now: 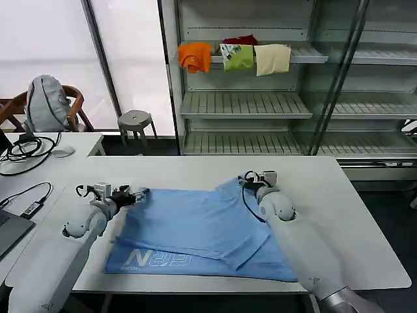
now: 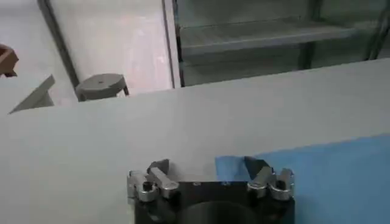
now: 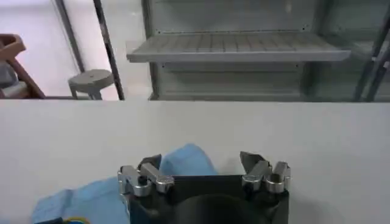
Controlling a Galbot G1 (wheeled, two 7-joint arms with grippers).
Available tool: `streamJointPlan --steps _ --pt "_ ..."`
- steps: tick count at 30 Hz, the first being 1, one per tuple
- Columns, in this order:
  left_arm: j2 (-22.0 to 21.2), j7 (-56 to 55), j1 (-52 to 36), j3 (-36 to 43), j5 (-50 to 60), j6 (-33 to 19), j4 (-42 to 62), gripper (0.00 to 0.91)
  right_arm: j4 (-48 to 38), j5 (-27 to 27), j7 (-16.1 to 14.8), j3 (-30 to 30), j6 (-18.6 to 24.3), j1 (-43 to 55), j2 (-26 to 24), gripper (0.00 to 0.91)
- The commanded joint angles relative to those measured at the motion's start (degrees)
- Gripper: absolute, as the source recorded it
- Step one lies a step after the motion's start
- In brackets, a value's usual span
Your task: Fold and organize the clothes.
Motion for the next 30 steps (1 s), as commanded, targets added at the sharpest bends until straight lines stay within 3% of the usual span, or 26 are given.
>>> streamJointPlan --steps 1,22,30 --pt "-0.08 0.16 0.07 0.20 0.63 0.12 0.41 0.010 -0.66 0.59 -0.32 0.09 -0.93 -0.37 0.42 0.000" --pt "0.25 1.93 1.49 -0.43 0.99 -2.06 -0.38 0.020 -1.32 -0.86 -2.29 -0.09 1.26 -0.03 1.51 0.000" --pt "2.19 1.96 3.91 -2.89 -1.53 -4.28 -3.44 0.010 7.74 1.03 -0.91 0.35 0.13 -2.13 -1.89 0.000"
